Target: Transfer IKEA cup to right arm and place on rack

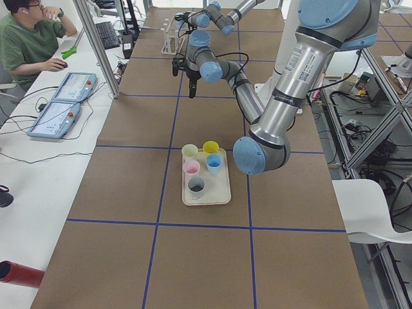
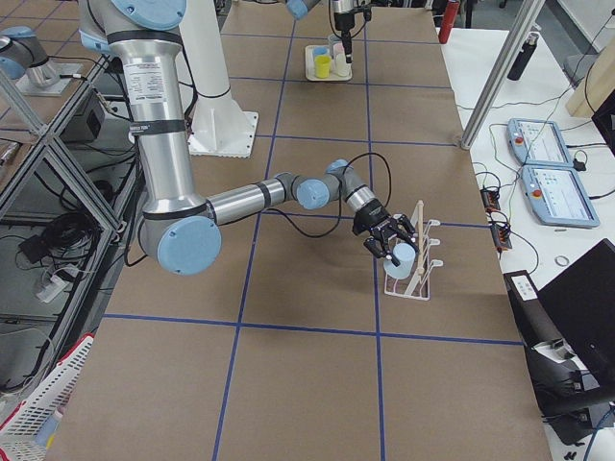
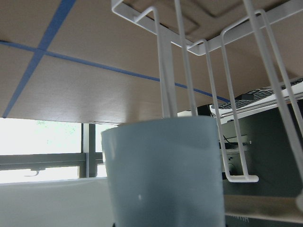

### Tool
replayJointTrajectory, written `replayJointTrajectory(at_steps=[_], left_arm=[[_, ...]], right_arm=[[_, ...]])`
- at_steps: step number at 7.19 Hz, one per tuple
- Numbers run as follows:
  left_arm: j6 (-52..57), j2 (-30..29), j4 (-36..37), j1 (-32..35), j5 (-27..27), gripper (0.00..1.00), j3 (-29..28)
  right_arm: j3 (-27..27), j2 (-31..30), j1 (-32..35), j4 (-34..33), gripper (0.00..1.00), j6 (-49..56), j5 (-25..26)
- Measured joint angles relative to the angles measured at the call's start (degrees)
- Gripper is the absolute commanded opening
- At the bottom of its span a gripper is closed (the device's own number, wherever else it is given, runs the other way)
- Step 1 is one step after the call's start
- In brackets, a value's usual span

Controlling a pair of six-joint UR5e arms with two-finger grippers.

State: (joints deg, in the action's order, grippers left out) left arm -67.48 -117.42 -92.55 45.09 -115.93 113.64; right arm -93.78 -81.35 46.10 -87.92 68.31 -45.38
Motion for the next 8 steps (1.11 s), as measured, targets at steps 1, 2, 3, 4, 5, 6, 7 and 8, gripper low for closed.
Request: replayJointTrajectory(at_steps=[1,2,3,4,5,6,7,8], left_arm=[[0.02,0.00,0.00,0.00,0.00,1.00,0.01],[0.01,0.00,0.00,0.00,0.00,1.00,0.05],[-0.01,0.00,0.00,0.00,0.00,1.00,0.07],[-0.01,0.00,0.00,0.00,0.00,1.00,0.08],[-0.02,-0.01,0.00,0.00,0.00,1.00,0.12],[-0.02,0.00,0.00,0.00,0.00,1.00,0.15],[-0.02,-0.01,0.00,0.00,0.00,1.00,0.16],[-0.02,0.01,0.00,0.00,0.00,1.00,0.16]], right_arm=[[0.00,-0.02,-0.02,0.02,0.37,0.04,0.02],[0.00,-0.03,-0.04,0.01,0.41,0.05,0.03],[0.03,-0.06,-0.08,-0.03,0.46,0.08,0.05],[0.20,-0.07,-0.14,-0.05,0.53,0.15,0.09],[0.60,-0.06,-0.28,-0.06,0.58,0.20,0.15],[1.06,-0.05,-0.49,-0.06,0.65,0.23,0.66],[1.38,-0.04,-0.67,-0.06,0.71,0.24,1.51],[1.49,-0.04,-0.80,-0.06,0.76,0.24,2.02]])
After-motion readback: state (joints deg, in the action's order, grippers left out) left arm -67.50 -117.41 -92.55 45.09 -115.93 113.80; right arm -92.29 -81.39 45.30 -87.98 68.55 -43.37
